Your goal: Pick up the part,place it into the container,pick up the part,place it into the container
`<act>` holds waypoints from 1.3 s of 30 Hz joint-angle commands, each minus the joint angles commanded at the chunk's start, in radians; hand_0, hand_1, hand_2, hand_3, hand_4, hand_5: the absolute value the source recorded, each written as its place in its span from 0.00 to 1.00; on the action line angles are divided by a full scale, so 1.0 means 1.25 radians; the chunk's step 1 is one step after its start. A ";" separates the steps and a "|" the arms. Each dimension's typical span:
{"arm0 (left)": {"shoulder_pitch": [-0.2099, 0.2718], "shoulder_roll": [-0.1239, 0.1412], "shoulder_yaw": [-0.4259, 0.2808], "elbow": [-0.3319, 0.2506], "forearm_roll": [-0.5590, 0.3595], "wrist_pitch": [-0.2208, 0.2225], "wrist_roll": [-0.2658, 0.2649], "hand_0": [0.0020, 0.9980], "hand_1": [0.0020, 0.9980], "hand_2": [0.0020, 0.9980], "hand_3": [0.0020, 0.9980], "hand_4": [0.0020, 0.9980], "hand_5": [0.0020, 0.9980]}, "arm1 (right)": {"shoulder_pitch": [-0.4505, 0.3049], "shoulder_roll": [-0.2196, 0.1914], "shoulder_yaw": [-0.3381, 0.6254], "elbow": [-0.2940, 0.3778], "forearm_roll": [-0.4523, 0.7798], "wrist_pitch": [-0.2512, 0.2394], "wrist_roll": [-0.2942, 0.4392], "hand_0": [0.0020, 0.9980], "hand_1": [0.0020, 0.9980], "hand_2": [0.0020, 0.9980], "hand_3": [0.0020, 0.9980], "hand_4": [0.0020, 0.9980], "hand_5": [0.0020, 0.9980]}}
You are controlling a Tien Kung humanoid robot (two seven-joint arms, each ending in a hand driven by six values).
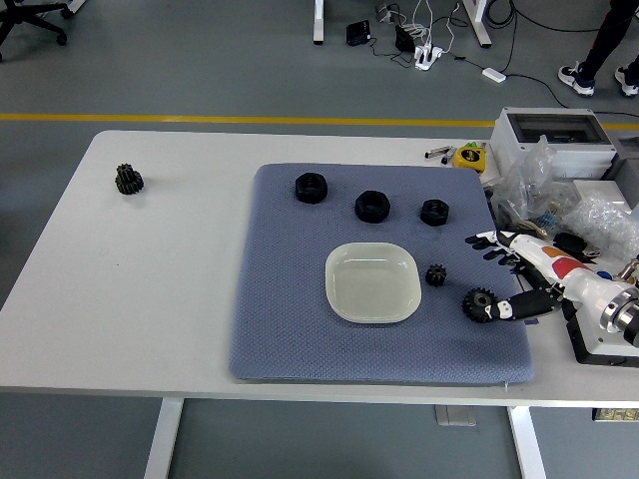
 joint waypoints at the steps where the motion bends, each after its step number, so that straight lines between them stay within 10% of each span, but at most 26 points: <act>1: 0.000 0.000 0.000 0.000 -0.001 0.000 0.000 0.65 0.65 0.61 0.55 0.59 0.47 | 0.007 -0.002 -0.008 -0.003 -0.016 0.002 0.000 0.71 0.71 0.76 0.82 1.00 0.17; 13: -0.003 0.000 0.007 -0.001 -0.010 0.001 -0.002 0.65 0.65 0.61 0.55 0.59 0.48 | 0.129 -0.013 -0.140 -0.064 -0.368 0.017 -0.002 0.69 0.70 0.75 0.81 1.00 0.18; 39: 0.012 -0.001 0.020 -0.003 -0.035 0.004 -0.006 0.65 0.65 0.61 0.55 0.59 0.47 | 0.222 0.041 -0.244 -0.163 -0.269 0.066 -0.002 0.60 0.64 0.70 0.77 1.00 0.22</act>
